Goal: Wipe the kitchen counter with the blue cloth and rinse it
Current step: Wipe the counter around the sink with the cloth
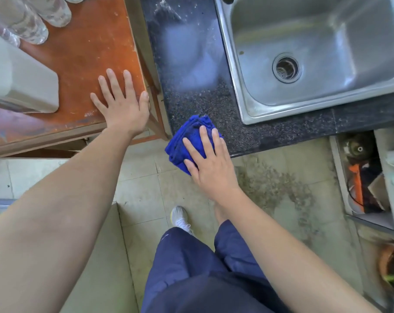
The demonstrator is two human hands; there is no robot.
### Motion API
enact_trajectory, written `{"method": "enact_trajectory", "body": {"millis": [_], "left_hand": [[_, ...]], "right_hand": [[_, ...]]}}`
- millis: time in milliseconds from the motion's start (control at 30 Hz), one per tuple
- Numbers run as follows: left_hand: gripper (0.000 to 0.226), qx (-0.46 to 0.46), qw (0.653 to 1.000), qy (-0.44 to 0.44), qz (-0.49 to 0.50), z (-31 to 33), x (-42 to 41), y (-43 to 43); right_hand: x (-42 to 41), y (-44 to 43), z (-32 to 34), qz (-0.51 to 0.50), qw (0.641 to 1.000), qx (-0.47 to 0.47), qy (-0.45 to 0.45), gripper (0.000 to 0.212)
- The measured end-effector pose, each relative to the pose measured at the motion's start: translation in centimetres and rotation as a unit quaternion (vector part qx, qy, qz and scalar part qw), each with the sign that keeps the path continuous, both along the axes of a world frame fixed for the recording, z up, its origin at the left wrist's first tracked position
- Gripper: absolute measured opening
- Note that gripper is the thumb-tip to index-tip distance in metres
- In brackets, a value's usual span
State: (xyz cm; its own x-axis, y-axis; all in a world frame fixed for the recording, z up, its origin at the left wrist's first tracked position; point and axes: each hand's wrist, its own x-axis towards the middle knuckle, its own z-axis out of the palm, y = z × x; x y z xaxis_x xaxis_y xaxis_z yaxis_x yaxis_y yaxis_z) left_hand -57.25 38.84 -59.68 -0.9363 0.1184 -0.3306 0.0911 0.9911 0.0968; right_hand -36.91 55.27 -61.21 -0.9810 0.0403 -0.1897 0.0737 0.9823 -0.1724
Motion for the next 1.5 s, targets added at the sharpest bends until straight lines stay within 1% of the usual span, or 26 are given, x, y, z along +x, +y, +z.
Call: {"method": "enact_trajectory", "body": {"millis": [67, 233, 400, 500, 633, 700, 800, 867, 967, 1033, 1100, 1200, 1400, 1500], "left_hand": [[0.069, 0.002, 1.0, -0.006, -0.003, 0.2, 0.1, 0.1], [0.07, 0.0, 1.0, -0.015, -0.007, 0.3, 0.1, 0.0], [0.07, -0.007, 1.0, -0.007, -0.012, 0.0, 0.1, 0.1], [0.07, -0.012, 1.0, -0.007, -0.011, -0.2, 0.2, -0.1], [0.07, -0.003, 1.0, -0.007, -0.008, -0.3, 0.0, 0.0], [0.075, -0.002, 1.0, -0.006, -0.001, -0.2, 0.0, 0.2], [0.085, -0.01, 1.0, -0.017, 0.008, 0.2, 0.1, 0.5], [0.088, -0.02, 1.0, 0.004, 0.002, 0.4, 0.0, 0.9], [0.088, -0.004, 0.998, 0.066, -0.009, 0.2, -2.3, 1.5], [0.089, 0.006, 0.996, 0.09, -0.026, 0.1, -5.1, 2.2], [0.092, 0.005, 0.996, 0.084, -0.037, 0.0, -8.1, 2.9], [0.101, -0.013, 0.996, 0.084, -0.025, -0.5, -10.8, 3.6], [0.104, -0.02, 0.996, 0.089, -0.014, -0.3, -11.1, 4.0], [0.103, -0.03, 0.996, 0.088, -0.011, -0.1, -11.3, 4.1]], "right_hand": [[1.5, 2.1, 0.1, 0.011, 1.0, 0.022, -0.018, 0.056], [3.0, 8.0, 0.9, -0.033, 0.996, 0.068, -0.054, 0.058], [0.9, 6.7, 1.1, -0.052, 0.995, 0.049, -0.062, 0.06], [-2.7, 5.7, 1.4, -0.065, 0.994, 0.034, -0.077, 0.06], [-10.2, 6.3, 1.7, -0.067, 0.995, 0.015, -0.074, 0.061], [-13.9, 7.1, 1.7, -0.064, 0.995, 0.01, -0.073, 0.062], [-18.2, 7.8, 1.6, -0.052, 0.995, 0.027, -0.086, 0.062], [-20.6, 8.3, 1.7, -0.045, 0.994, 0.032, -0.093, 0.062], [-23.9, 9.0, 1.9, -0.028, 0.994, 0.039, -0.097, 0.061], [-25.6, 9.4, 1.9, -0.019, 0.994, 0.044, -0.098, 0.061], [-27.2, 9.7, 1.9, -0.014, 0.994, 0.048, -0.097, 0.061], [-29.8, 9.9, 1.9, -0.014, 0.994, 0.057, -0.095, 0.061], [-36.9, 10.5, 1.9, -0.006, 0.995, 0.066, -0.079, 0.062], [-40.3, 10.6, 1.6, -0.002, 0.996, 0.054, -0.07, 0.062]]}}
